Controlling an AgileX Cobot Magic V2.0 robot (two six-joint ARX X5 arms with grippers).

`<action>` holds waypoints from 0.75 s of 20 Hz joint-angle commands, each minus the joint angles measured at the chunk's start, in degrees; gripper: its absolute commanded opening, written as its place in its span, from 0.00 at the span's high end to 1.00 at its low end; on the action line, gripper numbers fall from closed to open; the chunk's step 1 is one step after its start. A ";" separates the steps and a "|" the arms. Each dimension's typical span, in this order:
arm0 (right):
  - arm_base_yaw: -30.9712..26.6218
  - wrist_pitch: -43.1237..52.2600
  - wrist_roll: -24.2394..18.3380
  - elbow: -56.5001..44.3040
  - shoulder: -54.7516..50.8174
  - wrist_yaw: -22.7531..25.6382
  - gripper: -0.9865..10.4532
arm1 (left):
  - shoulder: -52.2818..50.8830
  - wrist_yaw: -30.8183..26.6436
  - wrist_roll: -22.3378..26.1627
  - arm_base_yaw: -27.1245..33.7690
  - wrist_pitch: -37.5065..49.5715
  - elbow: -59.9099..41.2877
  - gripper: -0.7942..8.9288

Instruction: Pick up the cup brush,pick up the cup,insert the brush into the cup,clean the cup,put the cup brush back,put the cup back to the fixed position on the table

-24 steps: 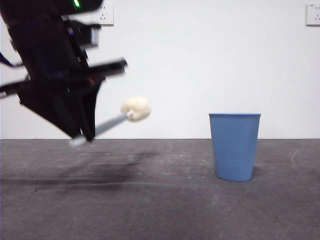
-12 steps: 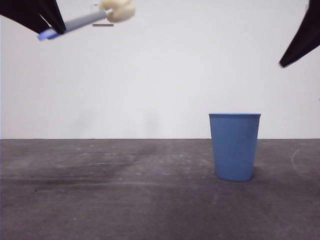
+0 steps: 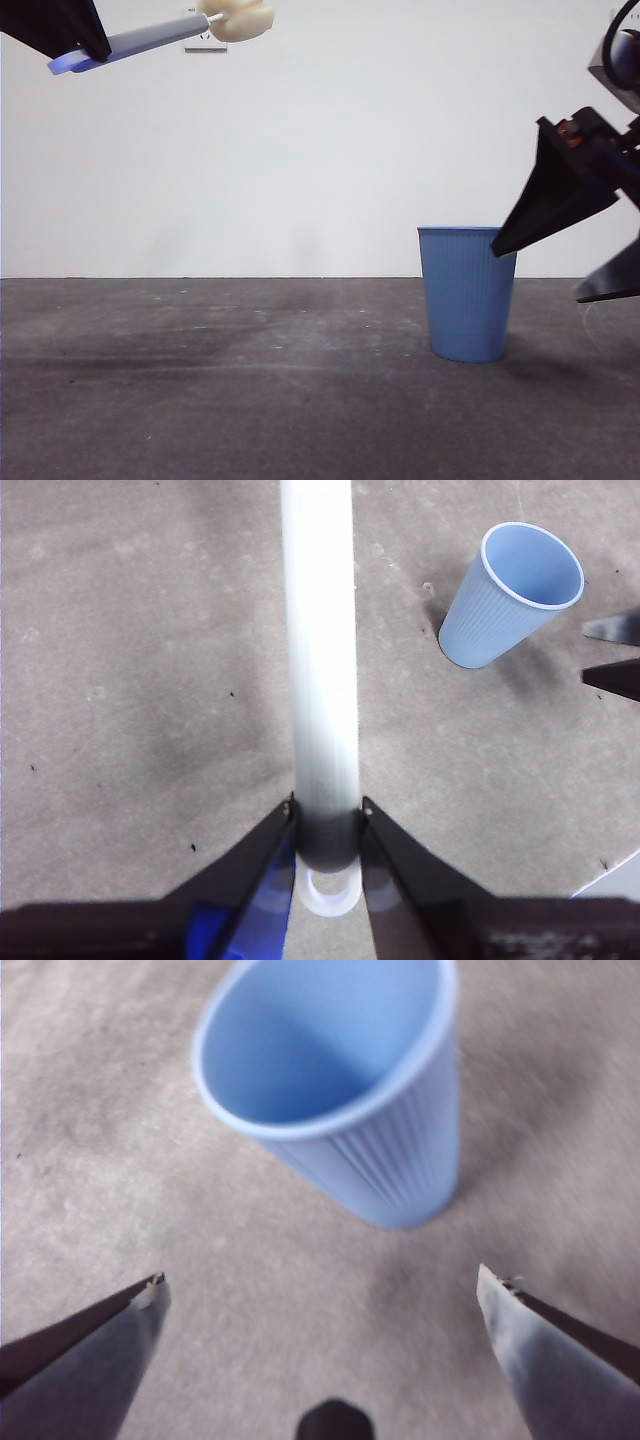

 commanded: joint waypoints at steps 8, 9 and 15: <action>3.32 15.39 -5.29 -0.57 14.03 3.82 0.37 | -0.04 -0.04 2.84 0.15 0.42 0.04 0.93; 3.63 17.88 -5.77 -0.57 16.35 4.28 0.37 | -0.04 -0.04 3.17 0.15 0.42 0.04 0.93; 4.70 31.36 -6.14 -0.57 24.96 5.01 0.37 | -0.07 -0.07 3.48 0.15 0.15 0.04 0.93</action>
